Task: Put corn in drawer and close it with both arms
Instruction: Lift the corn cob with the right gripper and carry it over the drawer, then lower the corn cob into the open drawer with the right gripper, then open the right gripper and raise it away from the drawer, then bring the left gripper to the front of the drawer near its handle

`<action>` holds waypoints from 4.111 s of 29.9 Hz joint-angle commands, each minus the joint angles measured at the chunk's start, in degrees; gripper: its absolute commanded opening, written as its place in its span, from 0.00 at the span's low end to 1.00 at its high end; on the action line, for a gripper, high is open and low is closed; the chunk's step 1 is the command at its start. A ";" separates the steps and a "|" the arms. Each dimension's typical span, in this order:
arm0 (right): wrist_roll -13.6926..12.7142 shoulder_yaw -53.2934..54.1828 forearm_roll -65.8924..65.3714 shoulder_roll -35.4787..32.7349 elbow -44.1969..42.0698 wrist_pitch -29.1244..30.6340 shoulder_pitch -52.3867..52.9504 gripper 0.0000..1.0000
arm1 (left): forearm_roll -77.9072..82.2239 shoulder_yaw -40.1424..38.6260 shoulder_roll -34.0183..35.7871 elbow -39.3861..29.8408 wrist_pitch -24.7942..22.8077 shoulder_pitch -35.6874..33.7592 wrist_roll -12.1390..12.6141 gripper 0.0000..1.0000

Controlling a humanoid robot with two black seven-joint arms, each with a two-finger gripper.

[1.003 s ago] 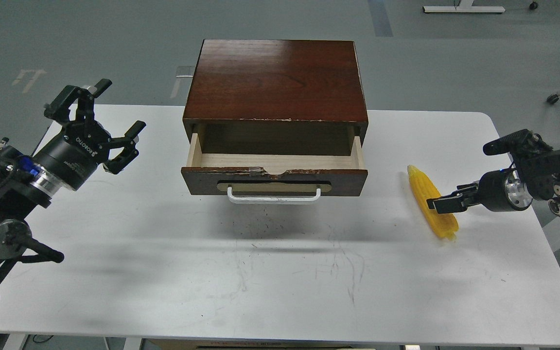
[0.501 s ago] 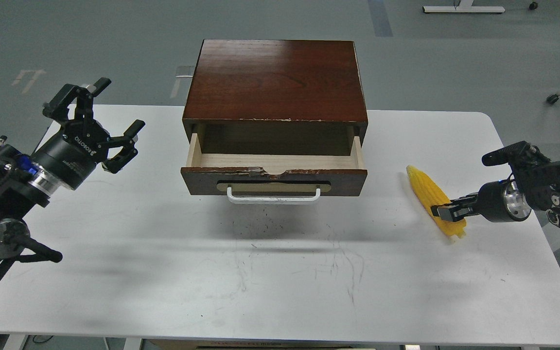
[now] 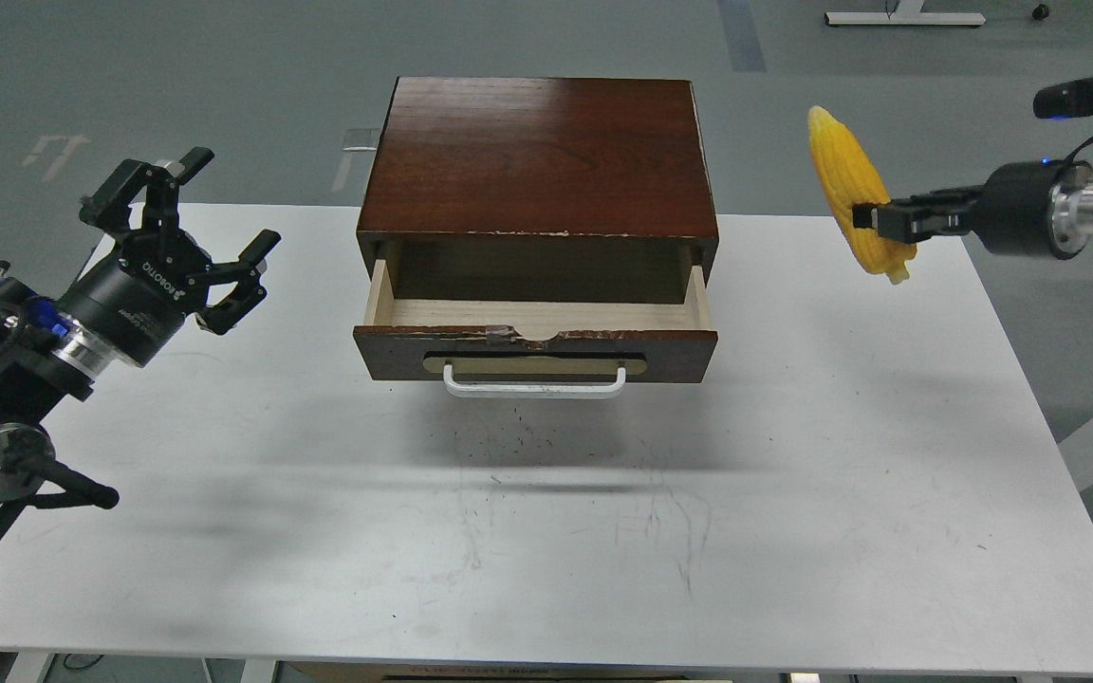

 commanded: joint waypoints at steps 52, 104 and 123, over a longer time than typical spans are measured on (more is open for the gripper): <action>0.00 -28.25 -14.64 33.93 3.80 -20.64 16.45 0.44 | -0.36 -0.34 3.28 -1.29 0.00 -0.58 -0.05 1.00; 0.00 15.23 73.22 8.08 -2.25 -11.78 -27.56 0.96 | -0.09 0.71 1.69 -1.29 0.00 -0.32 -0.14 1.00; 0.00 19.47 79.58 11.35 -8.24 -5.52 -35.49 0.97 | 18.59 -0.08 8.37 -11.12 0.00 -8.03 -7.17 1.00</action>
